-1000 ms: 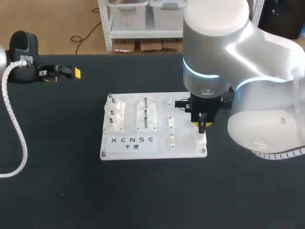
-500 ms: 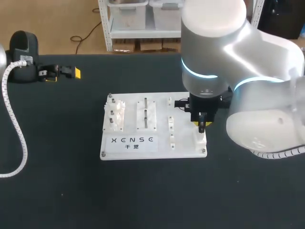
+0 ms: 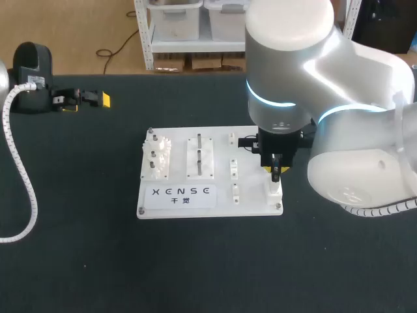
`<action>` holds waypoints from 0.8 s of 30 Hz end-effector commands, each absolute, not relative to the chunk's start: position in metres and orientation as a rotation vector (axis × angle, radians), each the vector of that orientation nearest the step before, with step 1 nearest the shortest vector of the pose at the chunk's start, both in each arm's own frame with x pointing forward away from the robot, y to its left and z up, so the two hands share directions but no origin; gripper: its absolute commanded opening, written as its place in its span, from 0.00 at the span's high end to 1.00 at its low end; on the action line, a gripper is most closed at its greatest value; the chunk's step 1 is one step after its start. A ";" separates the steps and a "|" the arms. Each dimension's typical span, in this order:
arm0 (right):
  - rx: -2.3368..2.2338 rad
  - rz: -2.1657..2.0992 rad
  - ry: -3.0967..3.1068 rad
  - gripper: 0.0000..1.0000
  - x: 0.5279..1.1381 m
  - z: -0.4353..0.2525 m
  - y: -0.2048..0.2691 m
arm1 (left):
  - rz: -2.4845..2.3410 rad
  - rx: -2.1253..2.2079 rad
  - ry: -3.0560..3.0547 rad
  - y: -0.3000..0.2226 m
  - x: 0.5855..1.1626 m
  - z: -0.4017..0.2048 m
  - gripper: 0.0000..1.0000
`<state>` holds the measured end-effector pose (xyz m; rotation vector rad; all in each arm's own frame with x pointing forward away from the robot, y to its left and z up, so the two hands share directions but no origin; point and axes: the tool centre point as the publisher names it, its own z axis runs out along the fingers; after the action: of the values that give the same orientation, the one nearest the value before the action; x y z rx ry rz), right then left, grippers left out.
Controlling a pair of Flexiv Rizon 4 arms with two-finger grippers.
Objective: Insert the USB connector, Ethernet cable, and multi-pin plug into their matching sockets one by one.
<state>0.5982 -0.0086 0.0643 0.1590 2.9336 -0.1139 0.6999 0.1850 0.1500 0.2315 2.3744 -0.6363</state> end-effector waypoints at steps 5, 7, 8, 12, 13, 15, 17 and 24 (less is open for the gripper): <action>0.162 -0.118 2.935 1.00 0.595 0.063 -0.010 | -0.636 0.232 2.374 0.185 0.700 0.150 0.00; 0.164 -0.120 2.935 1.00 0.595 0.063 -0.011 | -0.636 0.232 2.374 0.185 0.700 0.150 0.00; 0.165 -0.120 2.934 1.00 0.596 0.063 -0.011 | -0.636 0.232 2.374 0.185 0.700 0.150 0.00; 0.169 -0.122 2.930 1.00 0.596 0.063 -0.011 | -0.636 0.232 2.374 0.185 0.700 0.150 0.00; 0.169 -0.122 2.930 1.00 0.596 0.063 -0.012 | -0.636 0.232 2.374 0.185 0.700 0.150 0.00; 0.170 -0.121 2.930 1.00 0.596 0.062 -0.012 | -0.636 0.232 2.374 0.185 0.700 0.150 0.00; 0.173 -0.121 2.929 1.00 0.596 0.061 -0.012 | -0.636 0.232 2.374 0.185 0.700 0.150 0.00; 0.178 -0.117 2.934 1.00 0.594 0.058 -0.014 | -0.636 0.232 2.374 0.185 0.700 0.150 0.00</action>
<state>0.5959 -0.0111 0.0627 0.1760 2.9374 -0.1198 0.6999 0.1850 0.1500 0.2315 2.3744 -0.6363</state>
